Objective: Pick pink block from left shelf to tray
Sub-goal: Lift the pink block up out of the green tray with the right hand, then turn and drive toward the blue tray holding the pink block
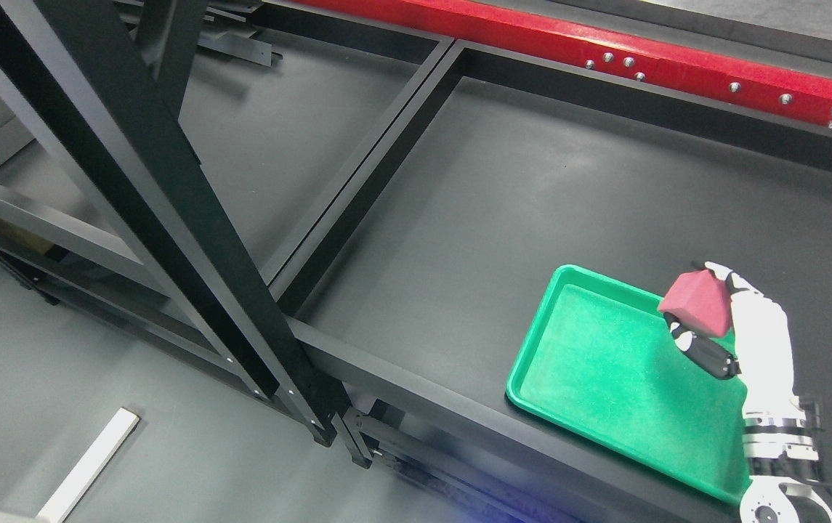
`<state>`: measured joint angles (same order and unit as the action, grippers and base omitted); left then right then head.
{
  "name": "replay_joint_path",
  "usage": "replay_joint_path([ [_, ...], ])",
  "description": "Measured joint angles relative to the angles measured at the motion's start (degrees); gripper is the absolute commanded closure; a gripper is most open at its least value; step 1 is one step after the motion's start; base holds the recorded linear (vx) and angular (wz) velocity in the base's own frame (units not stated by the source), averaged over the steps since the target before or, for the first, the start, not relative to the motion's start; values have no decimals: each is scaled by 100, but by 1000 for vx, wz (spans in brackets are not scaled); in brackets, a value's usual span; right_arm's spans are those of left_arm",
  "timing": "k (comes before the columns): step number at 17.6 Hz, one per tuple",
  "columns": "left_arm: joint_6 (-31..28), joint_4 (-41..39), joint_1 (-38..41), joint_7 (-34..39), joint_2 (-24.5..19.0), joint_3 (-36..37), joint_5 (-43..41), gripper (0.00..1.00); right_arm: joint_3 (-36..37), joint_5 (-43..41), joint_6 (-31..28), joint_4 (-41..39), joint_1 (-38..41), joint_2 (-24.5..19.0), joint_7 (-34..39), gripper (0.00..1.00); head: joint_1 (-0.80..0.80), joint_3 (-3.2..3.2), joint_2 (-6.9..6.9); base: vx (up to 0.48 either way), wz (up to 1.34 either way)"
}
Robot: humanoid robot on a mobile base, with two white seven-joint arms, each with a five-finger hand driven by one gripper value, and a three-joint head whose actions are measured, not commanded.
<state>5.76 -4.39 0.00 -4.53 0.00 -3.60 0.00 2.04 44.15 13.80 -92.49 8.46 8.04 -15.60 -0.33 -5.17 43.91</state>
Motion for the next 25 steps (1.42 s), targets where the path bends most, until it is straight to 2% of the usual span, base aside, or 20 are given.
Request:
replay_joint_path([
  [10, 0, 0, 0, 0, 0, 0, 0, 0, 440, -93, 119, -140, -6, -497, -122, 97, 0, 0, 0, -13, 40],
  [25, 0, 0, 0, 0, 0, 0, 0, 0, 668, -208, 128, -210, 101, -741, -172, 96, 0, 0, 0, -83, 458],
])
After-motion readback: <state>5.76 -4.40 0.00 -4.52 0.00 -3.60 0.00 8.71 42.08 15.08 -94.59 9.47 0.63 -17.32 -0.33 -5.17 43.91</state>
